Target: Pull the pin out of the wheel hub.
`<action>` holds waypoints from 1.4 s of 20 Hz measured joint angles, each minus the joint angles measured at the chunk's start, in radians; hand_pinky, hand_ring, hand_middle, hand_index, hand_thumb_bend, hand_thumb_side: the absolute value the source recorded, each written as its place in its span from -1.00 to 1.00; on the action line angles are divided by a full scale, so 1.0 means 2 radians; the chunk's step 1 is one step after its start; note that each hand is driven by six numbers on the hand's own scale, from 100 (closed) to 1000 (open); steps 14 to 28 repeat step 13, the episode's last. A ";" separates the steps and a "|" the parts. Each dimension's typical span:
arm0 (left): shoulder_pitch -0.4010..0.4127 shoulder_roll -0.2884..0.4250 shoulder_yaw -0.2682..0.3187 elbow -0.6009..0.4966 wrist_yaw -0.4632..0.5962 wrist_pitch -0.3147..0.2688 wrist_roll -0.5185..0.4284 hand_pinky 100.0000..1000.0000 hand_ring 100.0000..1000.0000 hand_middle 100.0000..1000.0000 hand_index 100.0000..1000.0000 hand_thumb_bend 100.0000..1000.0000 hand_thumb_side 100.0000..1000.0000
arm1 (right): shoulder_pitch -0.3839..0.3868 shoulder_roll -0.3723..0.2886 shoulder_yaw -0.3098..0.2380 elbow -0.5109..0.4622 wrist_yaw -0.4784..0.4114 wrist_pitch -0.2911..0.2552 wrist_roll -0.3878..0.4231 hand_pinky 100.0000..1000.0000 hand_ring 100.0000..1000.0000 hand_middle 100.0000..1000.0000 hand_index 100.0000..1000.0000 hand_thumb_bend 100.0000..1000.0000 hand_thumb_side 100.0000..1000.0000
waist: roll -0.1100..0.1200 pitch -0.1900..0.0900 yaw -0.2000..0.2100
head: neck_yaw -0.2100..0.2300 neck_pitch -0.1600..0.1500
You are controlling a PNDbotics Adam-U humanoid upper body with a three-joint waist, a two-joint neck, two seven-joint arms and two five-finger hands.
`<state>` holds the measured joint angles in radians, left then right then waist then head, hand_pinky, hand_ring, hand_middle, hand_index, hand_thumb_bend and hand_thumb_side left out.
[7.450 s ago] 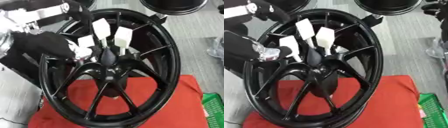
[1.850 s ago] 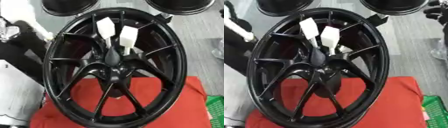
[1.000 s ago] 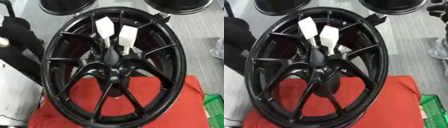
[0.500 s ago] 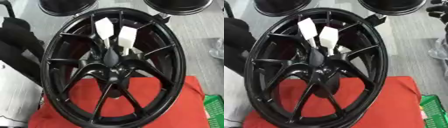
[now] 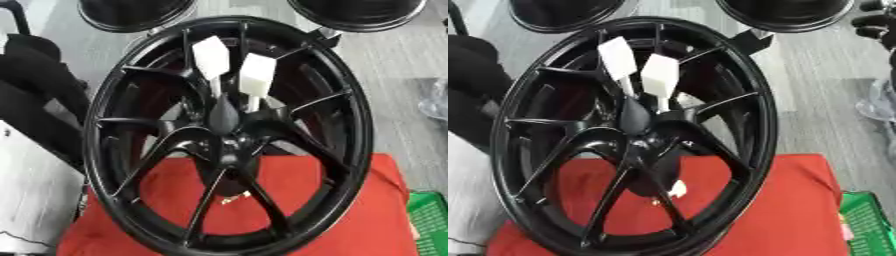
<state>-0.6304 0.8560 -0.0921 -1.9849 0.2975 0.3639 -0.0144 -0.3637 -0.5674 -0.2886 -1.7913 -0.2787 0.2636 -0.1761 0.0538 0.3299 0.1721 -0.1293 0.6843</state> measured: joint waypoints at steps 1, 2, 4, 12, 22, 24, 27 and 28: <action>-0.001 -0.014 -0.004 0.000 0.019 -0.003 0.019 0.44 0.41 0.20 0.51 -1.00 0.37 | -0.001 0.000 0.000 0.000 0.000 0.000 0.000 0.43 0.20 0.18 0.37 -1.00 0.14 | 0.000 0.000 0.000 | 0.000 0.000; -0.001 -0.032 -0.008 0.000 0.039 -0.007 0.037 0.45 0.43 0.25 0.52 -1.00 0.39 | -0.001 0.000 0.000 0.000 0.000 0.000 0.000 0.43 0.20 0.18 0.37 -1.00 0.13 | -0.001 0.000 0.000 | 0.001 0.000; 0.004 -0.069 -0.014 0.000 0.075 -0.016 0.069 0.45 0.43 0.29 0.54 -1.00 0.40 | -0.003 0.000 0.000 0.000 0.000 0.000 0.000 0.43 0.20 0.18 0.37 -1.00 0.13 | -0.002 0.000 0.000 | 0.002 0.000; 0.036 -0.193 -0.025 0.000 0.145 -0.049 0.152 0.44 0.42 0.30 0.54 -0.89 0.45 | -0.007 0.004 0.000 0.000 -0.009 -0.004 -0.008 0.43 0.21 0.20 0.38 -1.00 0.12 | -0.011 0.002 -0.001 | 0.007 0.000; 0.037 -0.203 -0.027 0.002 0.144 -0.053 0.155 0.43 0.41 0.29 0.53 -0.90 0.45 | -0.007 0.005 0.000 0.000 -0.010 -0.005 -0.010 0.43 0.21 0.20 0.38 -1.00 0.12 | -0.011 0.003 -0.002 | 0.008 0.000; 0.037 -0.203 -0.027 0.002 0.144 -0.053 0.155 0.43 0.41 0.29 0.53 -0.90 0.45 | -0.007 0.005 0.000 0.000 -0.010 -0.005 -0.010 0.43 0.21 0.20 0.38 -1.00 0.12 | -0.011 0.003 -0.002 | 0.008 0.000; 0.037 -0.203 -0.027 0.002 0.144 -0.053 0.155 0.43 0.41 0.29 0.53 -0.90 0.45 | -0.007 0.005 0.000 0.000 -0.010 -0.005 -0.010 0.43 0.21 0.20 0.38 -1.00 0.12 | -0.011 0.003 -0.002 | 0.008 0.000; 0.037 -0.203 -0.027 0.002 0.144 -0.053 0.155 0.43 0.41 0.29 0.53 -0.90 0.45 | -0.007 0.005 0.000 0.000 -0.010 -0.005 -0.010 0.43 0.21 0.20 0.38 -1.00 0.12 | -0.011 0.003 -0.002 | 0.008 0.000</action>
